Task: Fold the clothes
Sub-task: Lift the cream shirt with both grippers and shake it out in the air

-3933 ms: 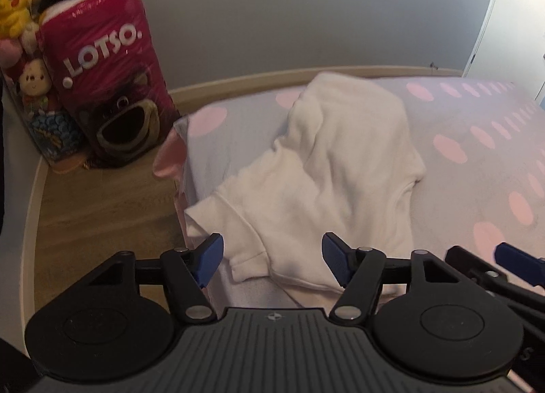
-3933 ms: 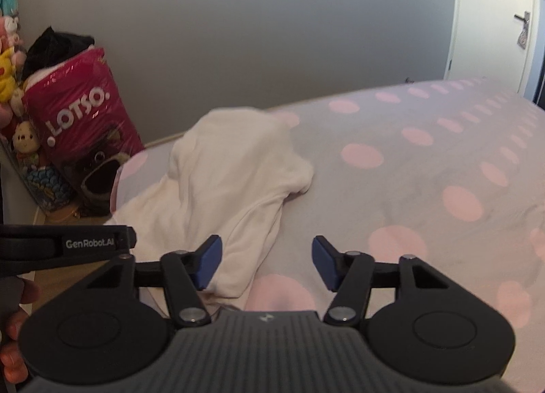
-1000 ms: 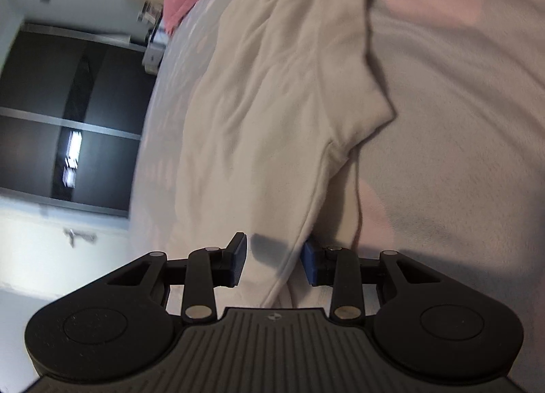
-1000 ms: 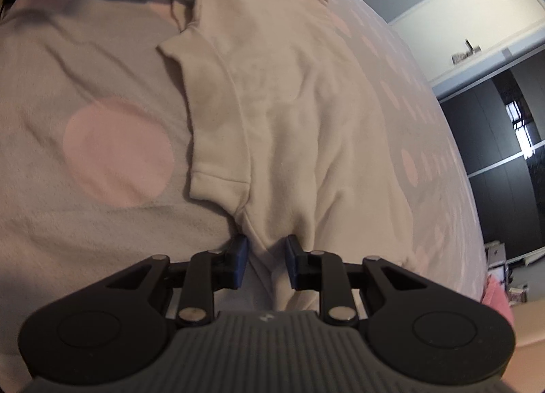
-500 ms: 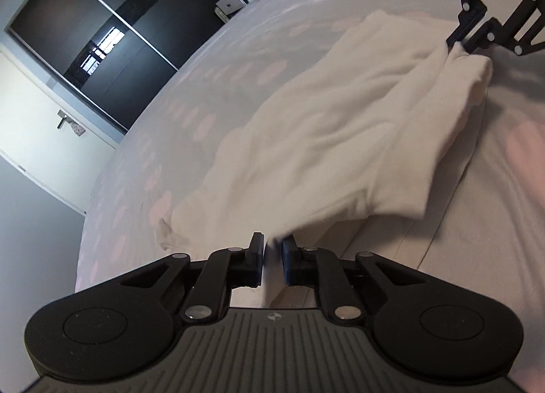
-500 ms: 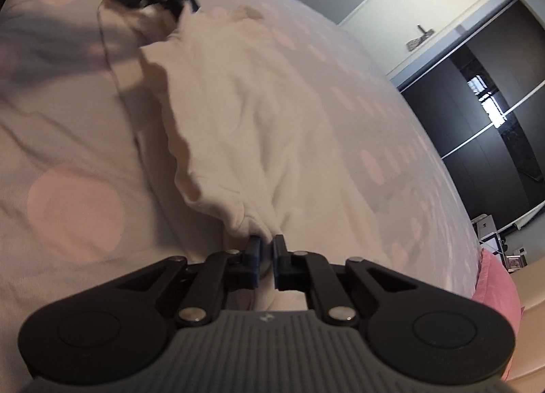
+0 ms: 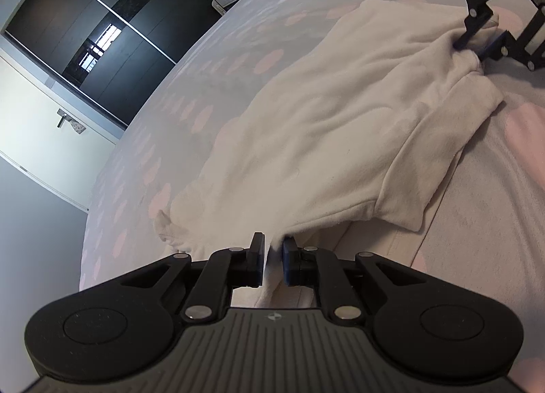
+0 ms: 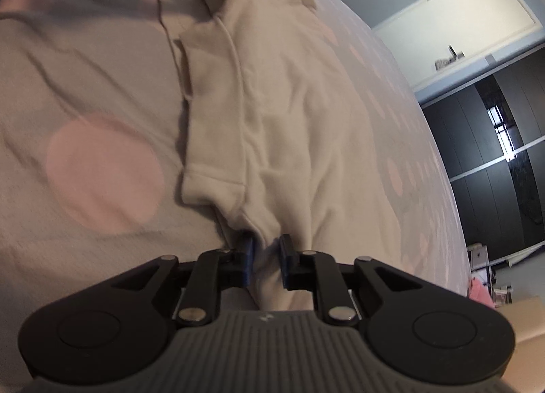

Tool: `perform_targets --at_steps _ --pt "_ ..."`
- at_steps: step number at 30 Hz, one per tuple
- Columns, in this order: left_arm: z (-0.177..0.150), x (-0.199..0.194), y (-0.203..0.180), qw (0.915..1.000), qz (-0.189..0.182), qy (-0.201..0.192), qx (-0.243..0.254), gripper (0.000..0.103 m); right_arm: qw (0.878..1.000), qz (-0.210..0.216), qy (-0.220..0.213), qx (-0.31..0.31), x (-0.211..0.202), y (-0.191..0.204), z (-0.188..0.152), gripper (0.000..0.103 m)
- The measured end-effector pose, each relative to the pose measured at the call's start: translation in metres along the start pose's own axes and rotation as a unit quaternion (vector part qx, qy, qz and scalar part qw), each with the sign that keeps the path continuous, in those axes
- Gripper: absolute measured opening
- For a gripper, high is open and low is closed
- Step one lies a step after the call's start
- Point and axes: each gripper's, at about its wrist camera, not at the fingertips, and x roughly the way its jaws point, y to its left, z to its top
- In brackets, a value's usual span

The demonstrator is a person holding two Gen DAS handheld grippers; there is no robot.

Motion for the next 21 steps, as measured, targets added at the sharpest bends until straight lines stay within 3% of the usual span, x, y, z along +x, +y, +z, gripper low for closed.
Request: perform_targets --at_steps 6,10,16,21 --pt "-0.010 0.005 -0.013 0.9990 0.005 0.008 0.044 0.010 1.000 -0.002 -0.014 0.027 -0.004 -0.005 0.000 0.010" --pt "-0.015 0.011 -0.019 0.9975 0.008 0.013 0.070 0.010 0.997 -0.036 -0.032 0.065 -0.010 -0.015 0.004 0.008" --pt "0.006 -0.010 0.016 0.9988 0.008 -0.031 -0.036 0.003 0.985 -0.124 -0.056 0.106 -0.018 -0.031 0.009 0.006" --pt "0.023 -0.043 0.071 0.9882 0.008 -0.055 -0.142 0.003 0.966 -0.194 -0.086 0.149 -0.046 -0.061 0.023 0.006"
